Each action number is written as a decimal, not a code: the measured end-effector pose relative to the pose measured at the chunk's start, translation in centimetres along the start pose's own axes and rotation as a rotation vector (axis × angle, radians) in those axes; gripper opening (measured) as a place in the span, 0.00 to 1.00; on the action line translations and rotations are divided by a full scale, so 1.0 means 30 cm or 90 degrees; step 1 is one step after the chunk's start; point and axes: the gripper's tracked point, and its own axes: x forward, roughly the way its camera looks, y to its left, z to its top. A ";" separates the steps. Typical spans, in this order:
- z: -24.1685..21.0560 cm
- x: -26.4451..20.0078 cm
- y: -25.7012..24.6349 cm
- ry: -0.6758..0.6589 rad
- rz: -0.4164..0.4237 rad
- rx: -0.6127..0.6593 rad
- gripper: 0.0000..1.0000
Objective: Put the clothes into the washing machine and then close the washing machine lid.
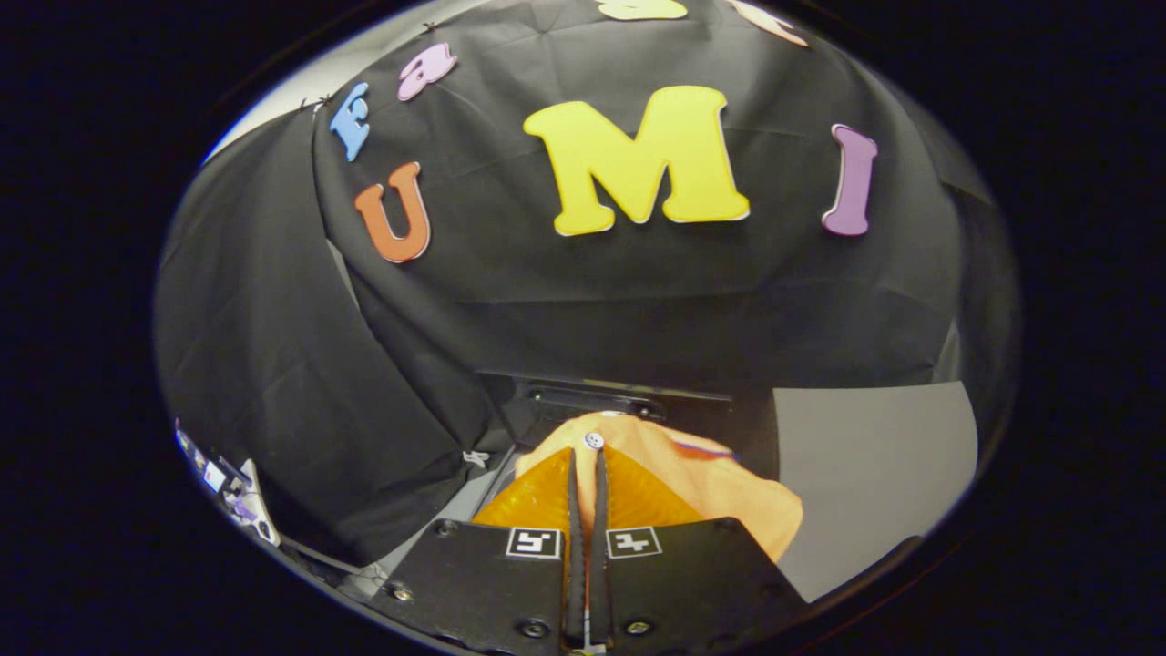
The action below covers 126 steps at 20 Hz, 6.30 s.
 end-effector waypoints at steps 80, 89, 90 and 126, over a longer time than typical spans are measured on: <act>0.185 0.596 -0.079 0.073 -0.130 0.090 0.99; 0.161 0.717 -0.145 0.094 -0.159 0.083 0.98; 0.151 0.733 -0.149 0.100 -0.161 0.082 0.99; -0.301 0.550 -0.001 0.170 -0.165 0.056 0.98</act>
